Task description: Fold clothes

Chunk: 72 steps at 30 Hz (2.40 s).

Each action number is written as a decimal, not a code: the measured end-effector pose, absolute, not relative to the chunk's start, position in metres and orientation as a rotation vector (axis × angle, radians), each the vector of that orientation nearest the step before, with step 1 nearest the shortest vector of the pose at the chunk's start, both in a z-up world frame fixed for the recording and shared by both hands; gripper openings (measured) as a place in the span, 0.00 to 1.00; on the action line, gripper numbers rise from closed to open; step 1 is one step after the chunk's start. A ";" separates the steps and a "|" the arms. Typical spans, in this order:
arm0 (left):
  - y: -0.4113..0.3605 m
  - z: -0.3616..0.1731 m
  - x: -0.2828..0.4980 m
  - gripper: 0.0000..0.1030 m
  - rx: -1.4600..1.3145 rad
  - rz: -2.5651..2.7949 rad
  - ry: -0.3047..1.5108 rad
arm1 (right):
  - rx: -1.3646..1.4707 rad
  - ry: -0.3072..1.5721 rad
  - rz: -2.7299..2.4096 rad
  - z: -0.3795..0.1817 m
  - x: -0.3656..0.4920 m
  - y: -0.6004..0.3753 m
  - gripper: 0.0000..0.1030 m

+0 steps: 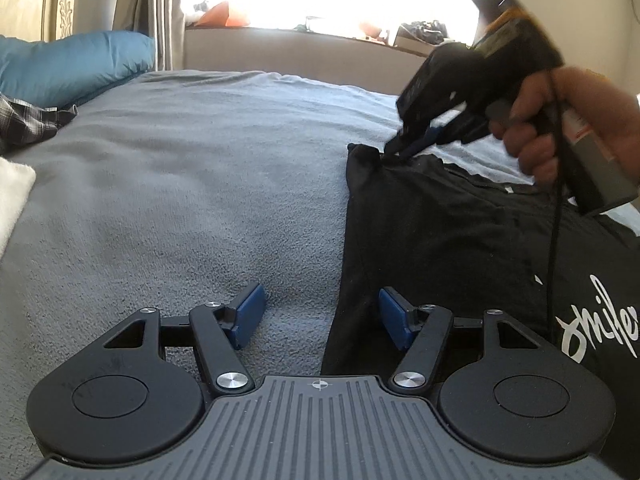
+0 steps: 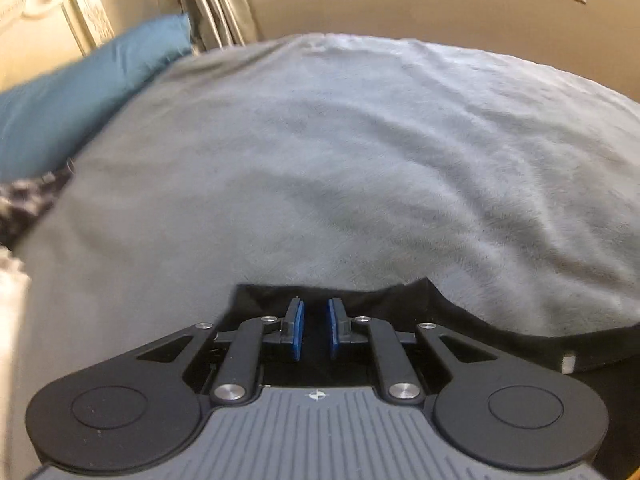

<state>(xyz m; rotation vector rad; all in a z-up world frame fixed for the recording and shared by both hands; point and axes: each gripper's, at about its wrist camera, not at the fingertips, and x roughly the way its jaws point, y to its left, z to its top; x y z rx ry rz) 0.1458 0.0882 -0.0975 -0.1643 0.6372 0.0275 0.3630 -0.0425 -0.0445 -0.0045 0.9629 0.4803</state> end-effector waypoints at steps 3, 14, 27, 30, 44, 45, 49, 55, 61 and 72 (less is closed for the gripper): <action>0.088 -0.098 0.146 0.62 -0.167 0.026 0.636 | -0.023 0.963 0.539 -0.039 0.354 -0.035 0.12; 0.086 -0.099 0.143 0.63 -0.163 0.026 0.632 | 0.019 1.074 0.520 -0.045 0.390 -0.016 0.27; 0.085 -0.098 0.141 0.63 -0.157 0.029 0.631 | -0.153 1.108 0.500 -0.052 0.396 0.013 0.10; 0.085 -0.098 0.142 0.63 -0.157 0.029 0.631 | -0.158 1.076 0.502 -0.054 0.393 0.017 0.02; 0.086 -0.099 0.141 0.63 -0.160 0.028 0.631 | 0.048 0.973 0.553 -0.036 0.389 -0.019 0.04; 0.086 -0.099 0.141 0.63 -0.161 0.027 0.631 | 0.043 0.998 0.580 -0.035 0.385 -0.022 0.04; 0.086 -0.099 0.141 0.63 -0.158 0.028 0.629 | 0.006 1.091 0.659 -0.039 0.370 -0.029 0.04; 0.085 -0.100 0.141 0.63 -0.155 0.029 0.626 | 0.184 1.123 0.543 -0.078 0.399 -0.029 0.02; 0.086 -0.099 0.142 0.63 -0.160 0.030 0.624 | 0.287 1.074 0.446 -0.060 0.417 -0.064 0.05; 0.085 -0.100 0.142 0.63 -0.157 0.035 0.620 | 0.322 1.169 0.406 -0.087 0.437 -0.075 0.03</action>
